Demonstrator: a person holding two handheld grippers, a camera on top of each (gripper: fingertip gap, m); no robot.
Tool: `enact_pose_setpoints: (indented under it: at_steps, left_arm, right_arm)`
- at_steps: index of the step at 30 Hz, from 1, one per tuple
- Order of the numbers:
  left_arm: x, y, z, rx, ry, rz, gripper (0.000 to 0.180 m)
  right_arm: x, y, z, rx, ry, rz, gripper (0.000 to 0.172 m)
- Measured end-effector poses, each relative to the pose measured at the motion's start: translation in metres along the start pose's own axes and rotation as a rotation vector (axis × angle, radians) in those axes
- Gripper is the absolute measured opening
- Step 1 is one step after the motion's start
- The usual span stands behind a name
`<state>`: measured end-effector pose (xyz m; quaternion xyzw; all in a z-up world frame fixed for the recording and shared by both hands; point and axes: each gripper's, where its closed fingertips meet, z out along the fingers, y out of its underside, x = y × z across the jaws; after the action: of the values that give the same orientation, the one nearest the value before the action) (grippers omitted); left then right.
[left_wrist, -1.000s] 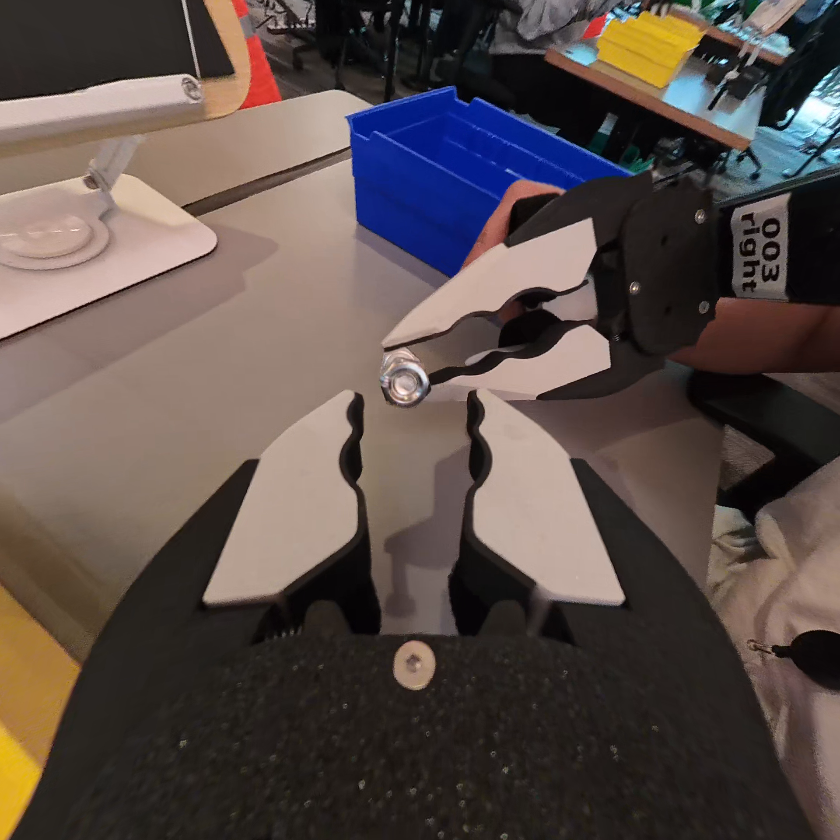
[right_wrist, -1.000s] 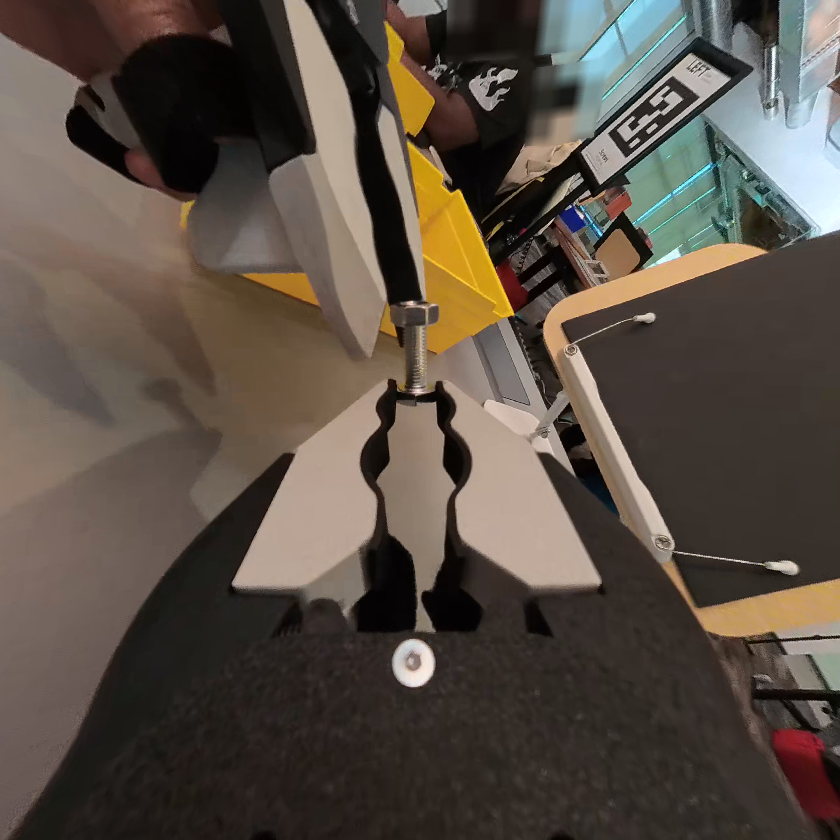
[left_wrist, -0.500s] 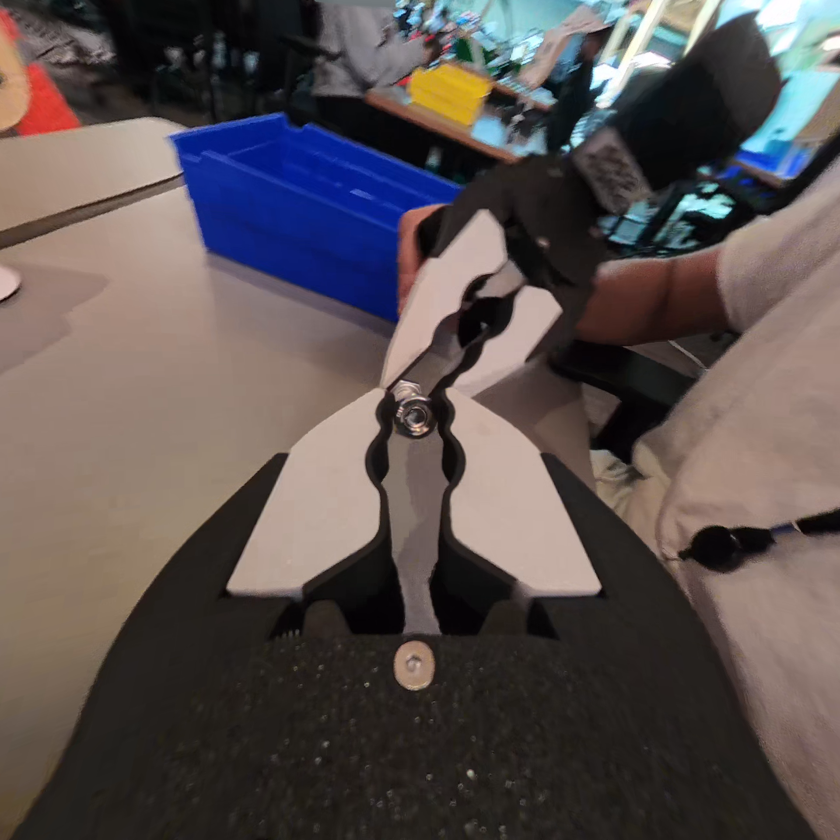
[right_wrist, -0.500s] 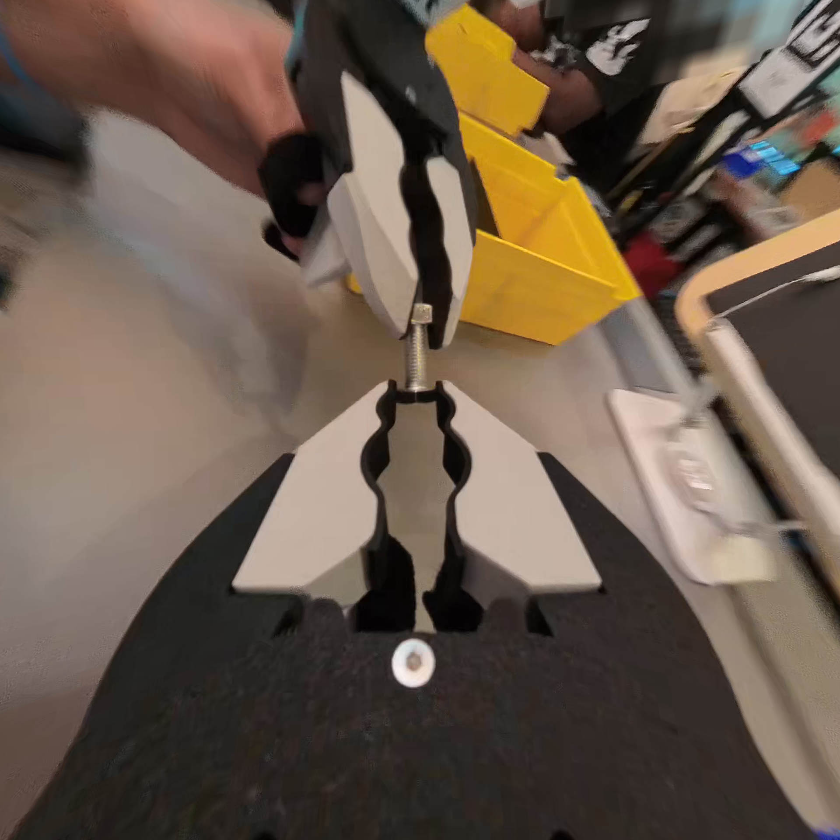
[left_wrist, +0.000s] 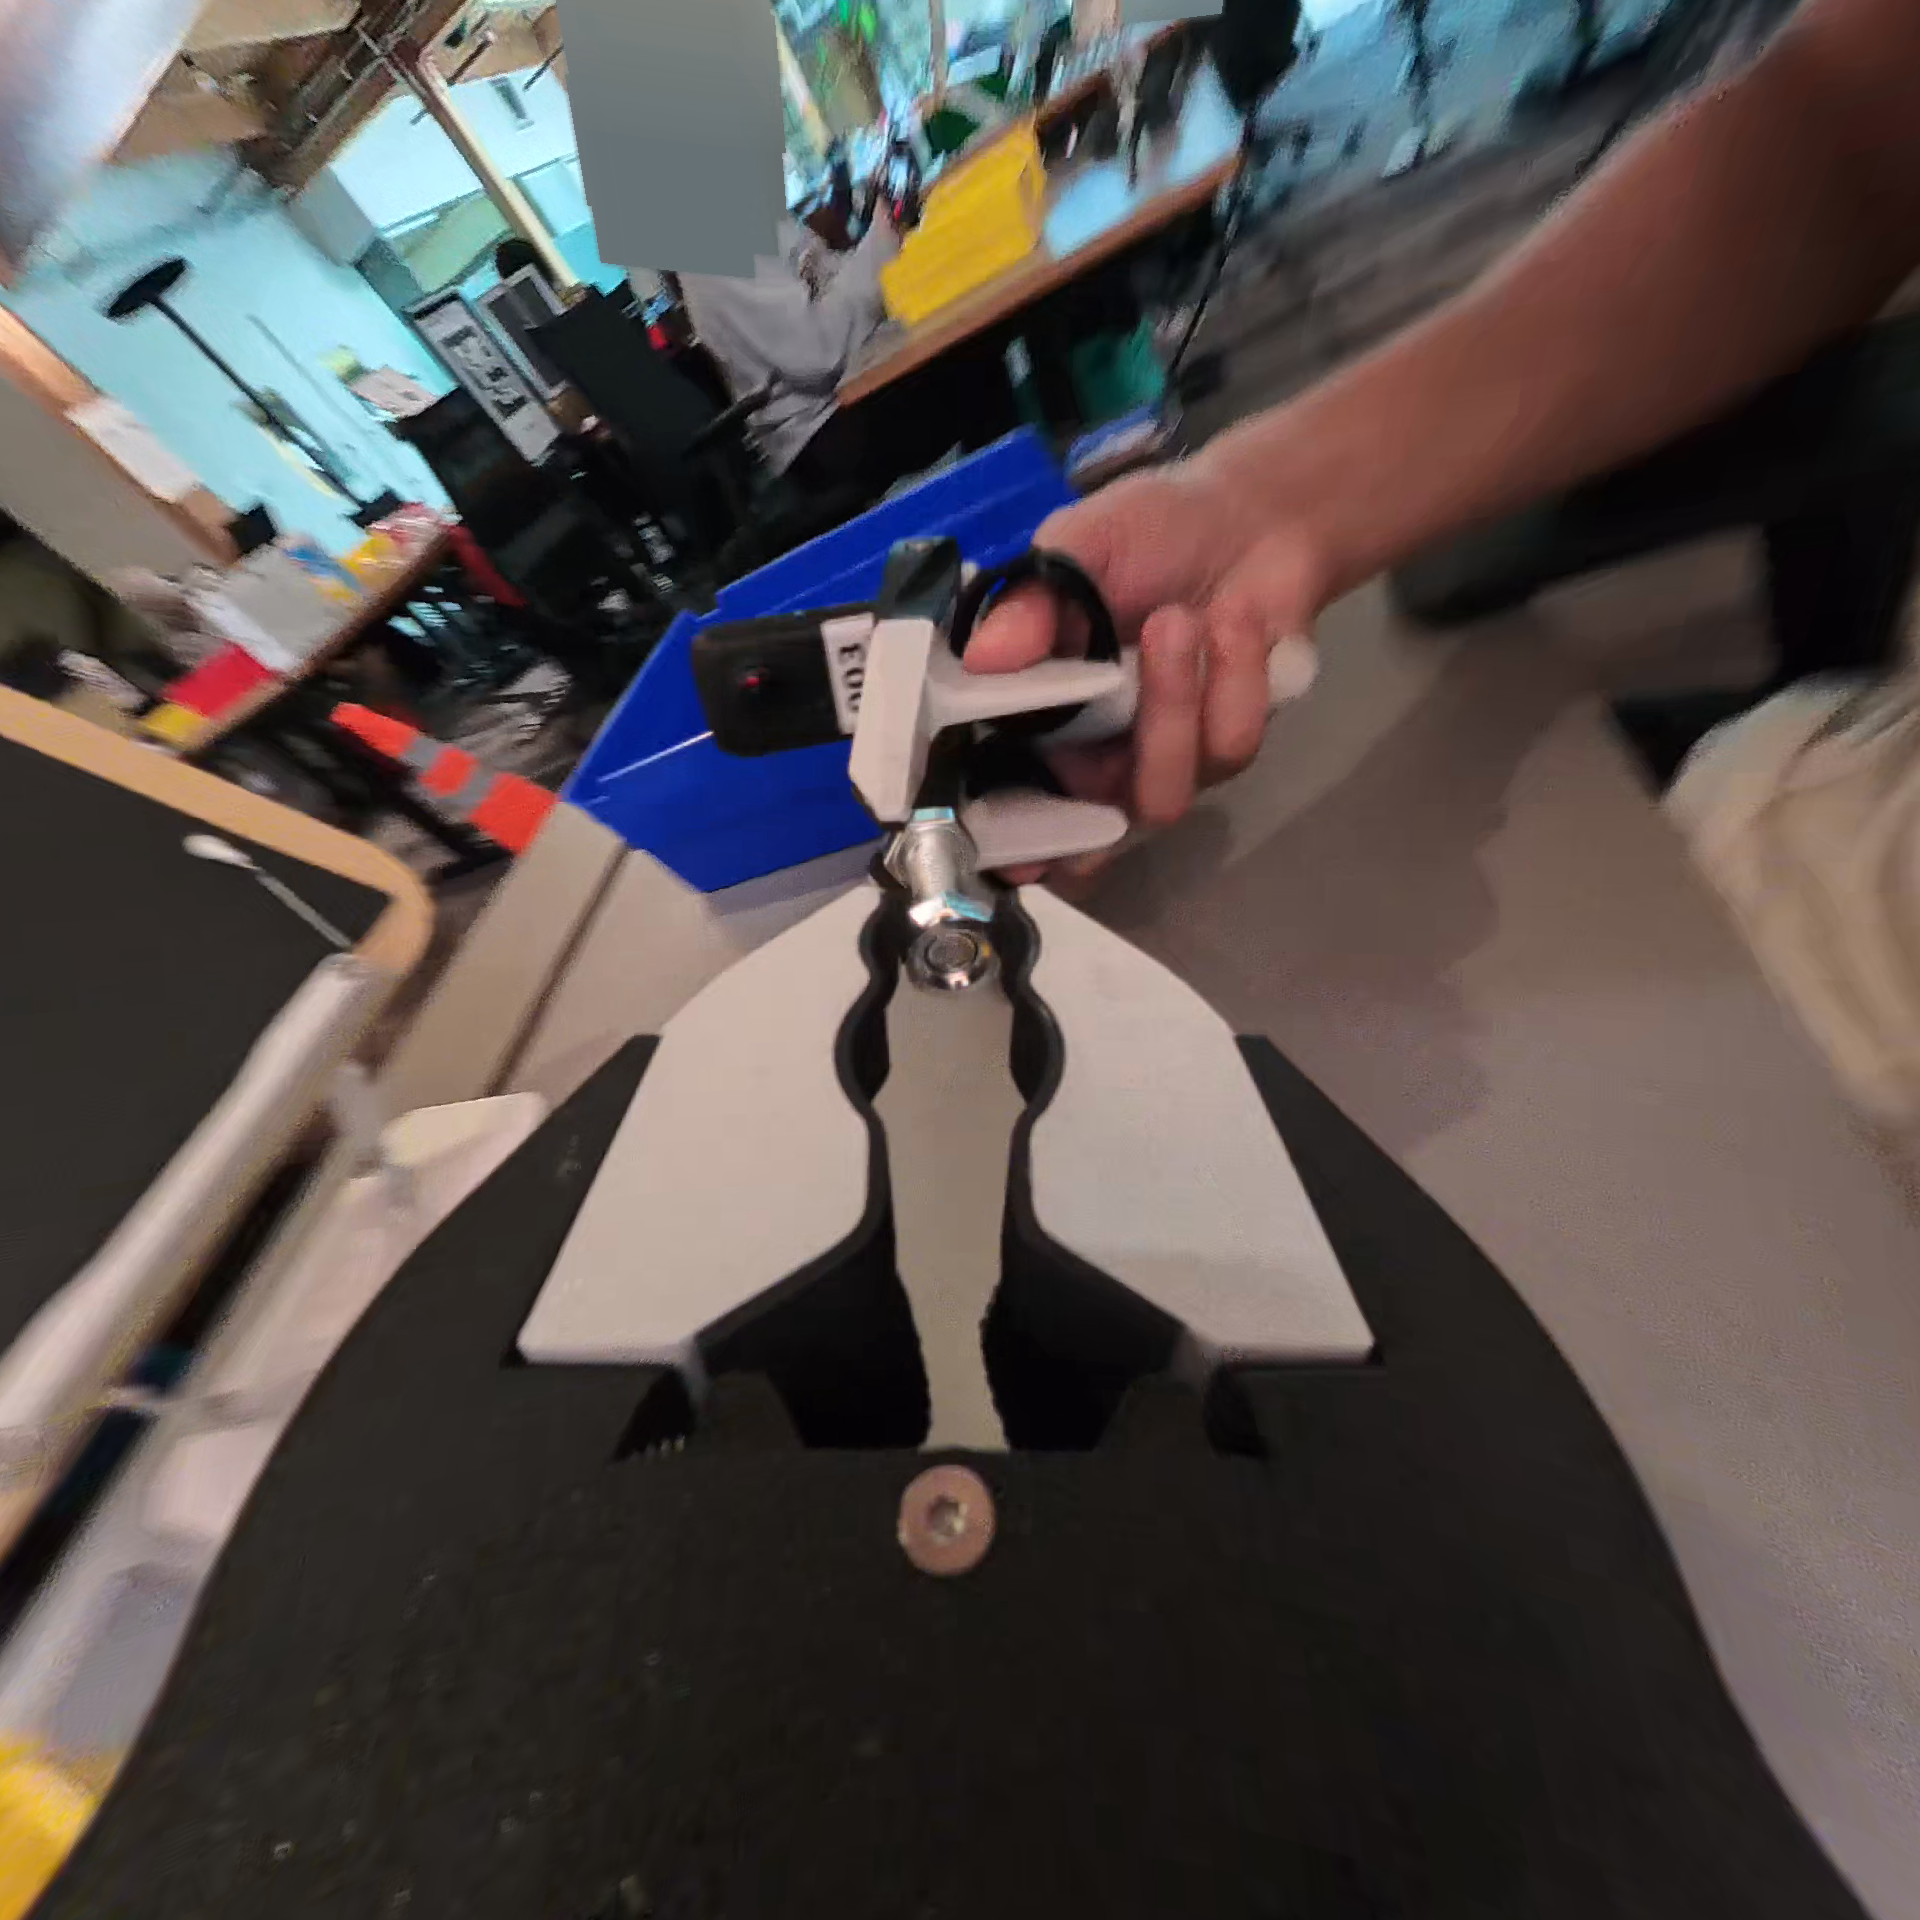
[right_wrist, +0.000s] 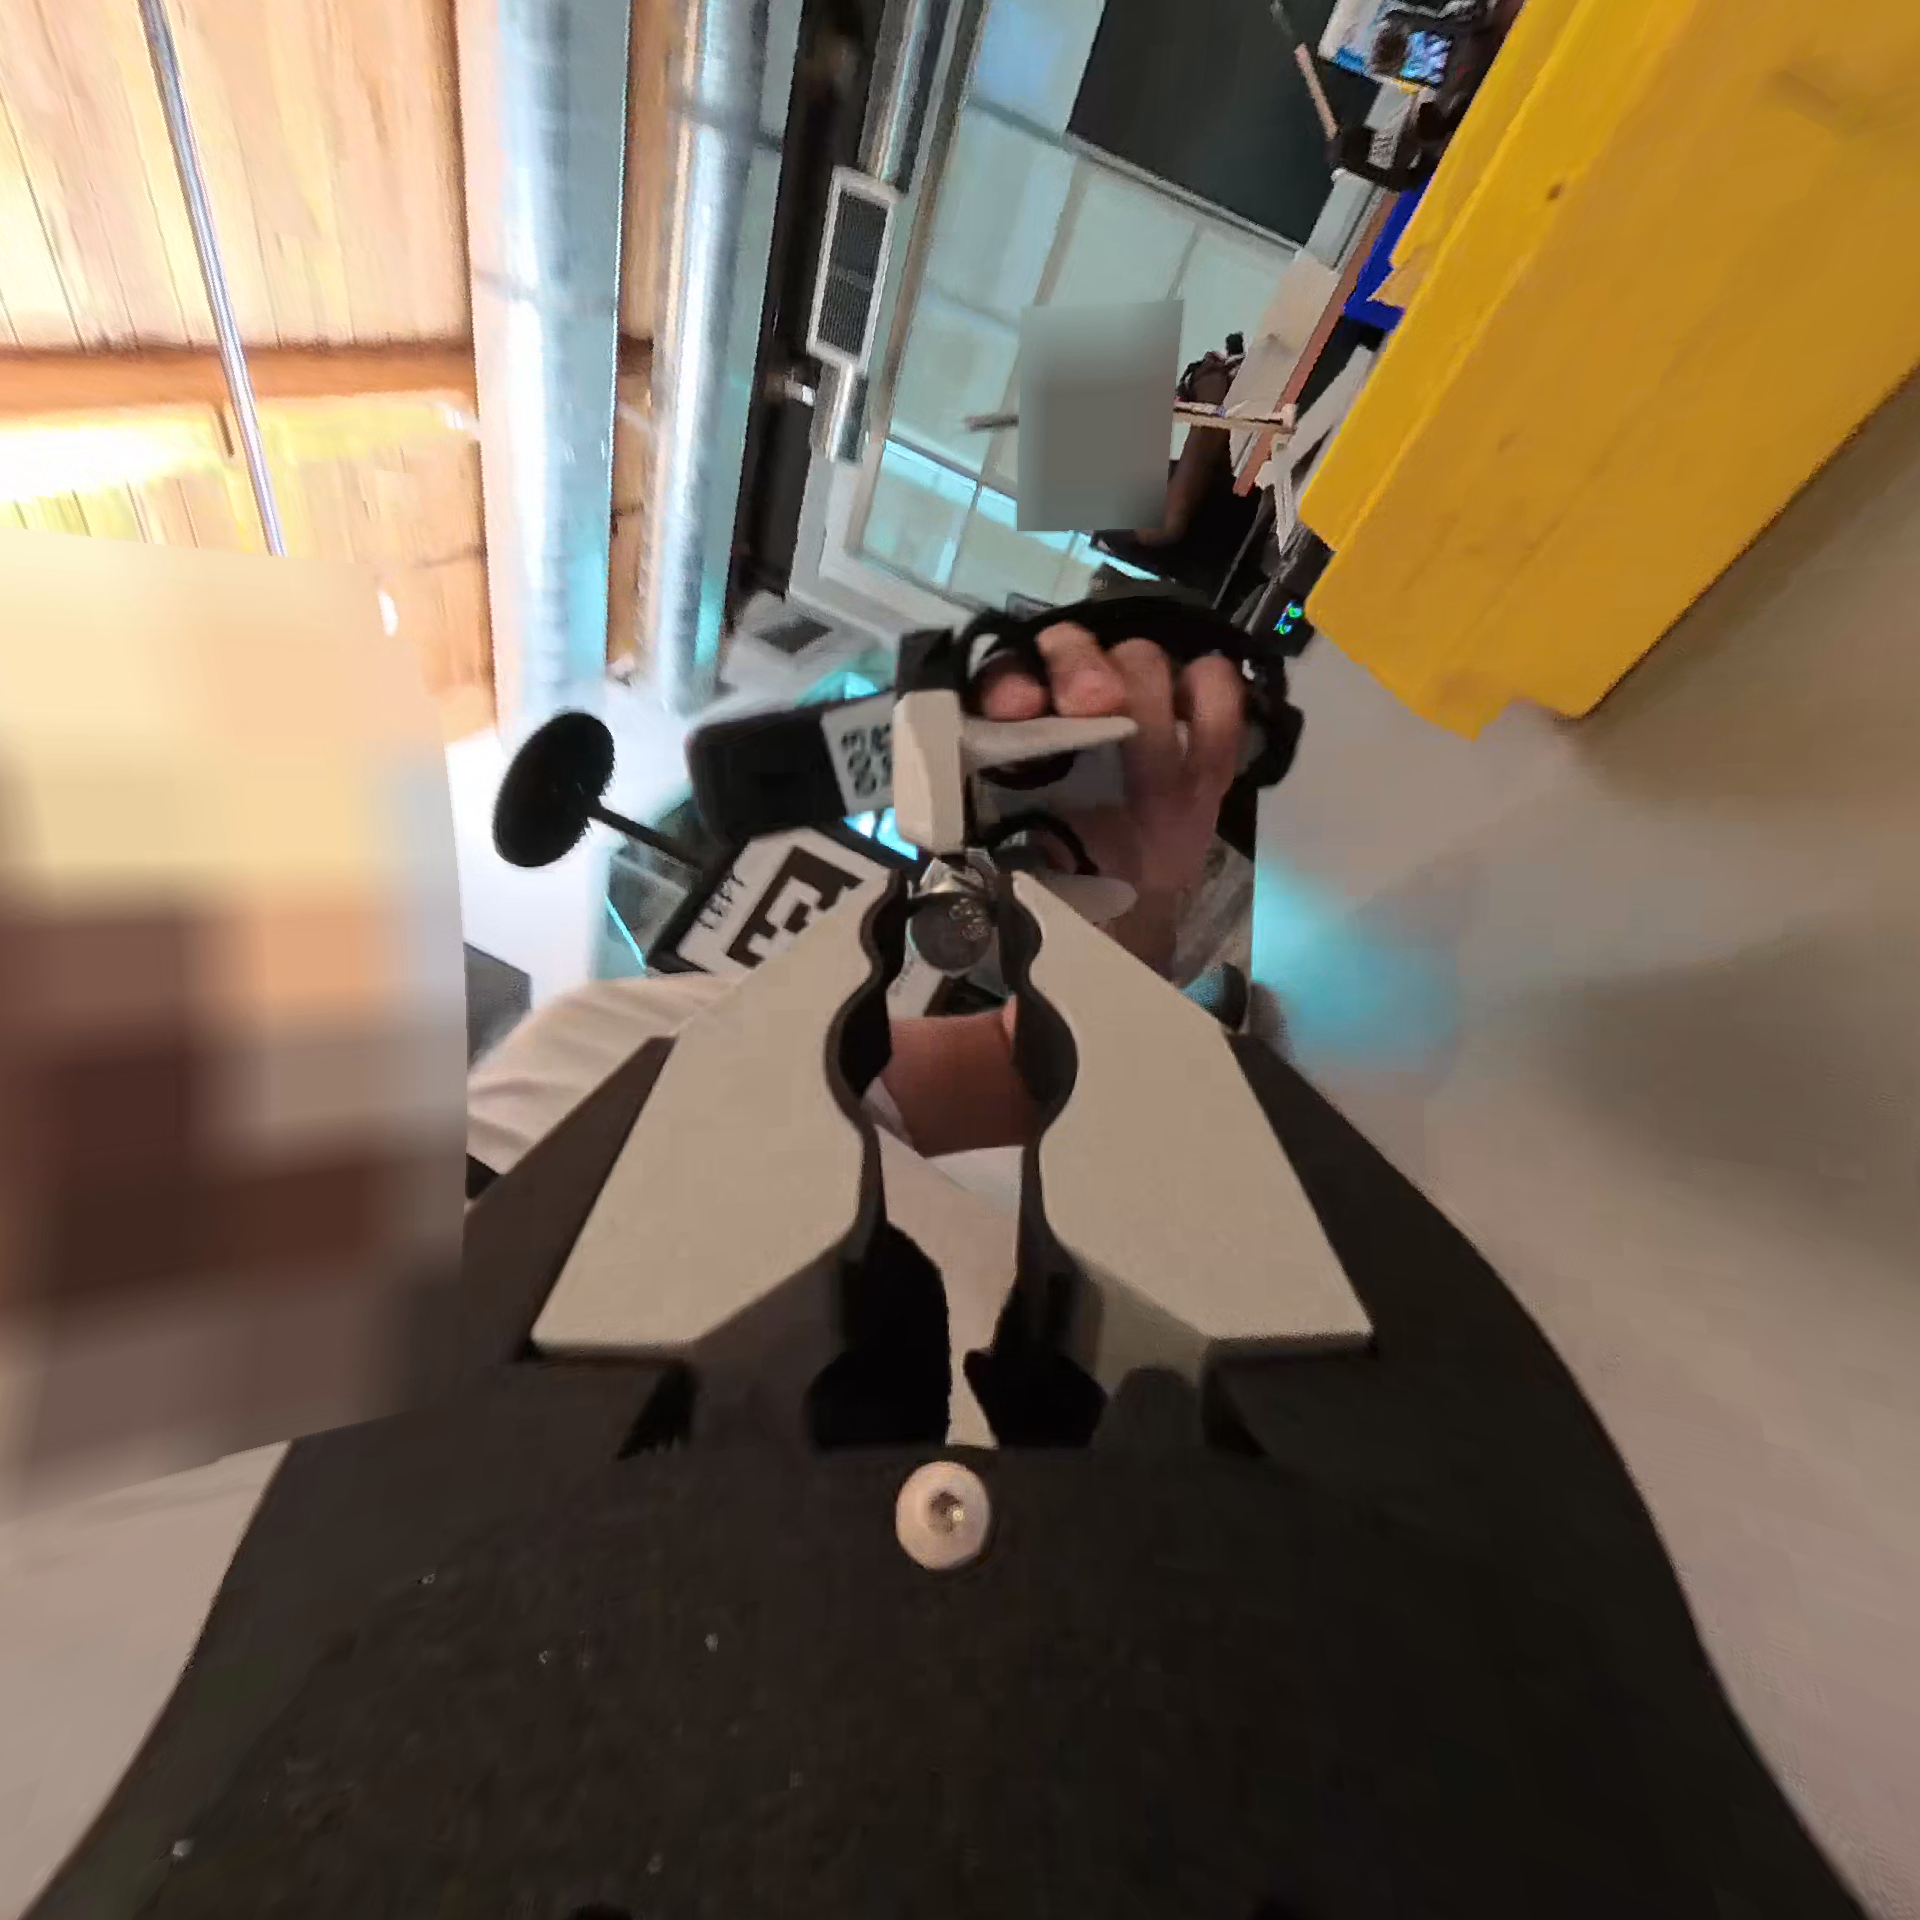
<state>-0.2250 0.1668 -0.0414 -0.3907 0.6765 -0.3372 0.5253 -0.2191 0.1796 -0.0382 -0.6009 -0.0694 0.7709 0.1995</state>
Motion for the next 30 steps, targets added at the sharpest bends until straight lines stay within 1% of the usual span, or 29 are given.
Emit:
enact_pose_setpoints:
  at_steps: [2,4,6,8,10,14,17,21,23,24,25,26,27,28,30]
  left_arm:
    - [-0.001,0.003,0.001,-0.054,-0.064,0.15,0.018]
    - [0.0,0.001,0.002,-0.058,-0.09,0.205,0.018]
    - [0.0,-0.001,0.001,-0.046,-0.093,0.205,0.018]
    - [-0.001,-0.003,0.0,-0.034,-0.093,0.196,0.018]
    - [-0.001,-0.004,-0.002,-0.022,-0.087,0.188,0.018]
    - [0.006,-0.004,-0.001,-0.019,-0.045,0.216,0.018]
    - [0.009,0.0,0.002,-0.035,-0.033,0.221,0.018]
    - [0.009,0.004,0.003,-0.035,-0.021,0.2,0.018]
    - [0.007,0.009,0.004,-0.037,-0.015,0.137,0.018]
    - [0.006,0.013,0.005,-0.039,-0.01,0.074,0.019]
    - [0.004,0.016,0.006,-0.04,0.002,-0.014,0.034]
    - [0.003,0.018,0.008,-0.04,0.017,-0.125,0.06]
    - [0.001,0.019,0.011,-0.033,0.028,-0.235,0.076]
    - [-0.003,0.017,0.011,-0.007,0.024,-0.326,0.076]
    - [-0.015,0.011,0.009,0.08,-0.011,-0.489,0.064]
  right_arm:
    - [0.002,-0.001,-0.001,0.024,-0.012,0.056,0.016]
    - [0.0,0.0,-0.001,0.017,-0.016,0.033,0.017]
    - [-0.004,0.004,0.0,-0.011,-0.006,-0.015,0.019]
    - [-0.006,0.01,0.002,-0.055,-0.001,-0.038,0.032]
    - [-0.009,0.014,0.004,-0.08,-0.016,-0.041,0.034]
    - [-0.006,0.015,0.001,-0.09,0.001,-0.043,0.031]
    - [0.0,0.016,-0.001,-0.099,0.027,-0.056,0.018]
    - [0.004,0.017,-0.003,-0.106,0.056,-0.088,0.017]
    - [0.009,0.014,-0.004,-0.09,0.101,-0.141,0.017]
    - [0.011,0.012,-0.005,-0.08,0.122,-0.167,0.017]
    - [0.01,0.009,-0.005,-0.064,0.129,-0.195,0.017]
    - [0.008,0.006,-0.006,-0.046,0.129,-0.226,0.017]
    - [0.008,0.002,-0.008,-0.032,0.145,-0.264,0.017]
    - [0.01,0.0,-0.01,-0.027,0.181,-0.32,0.017]
    - [0.012,-0.005,-0.015,-0.022,0.261,-0.484,0.017]
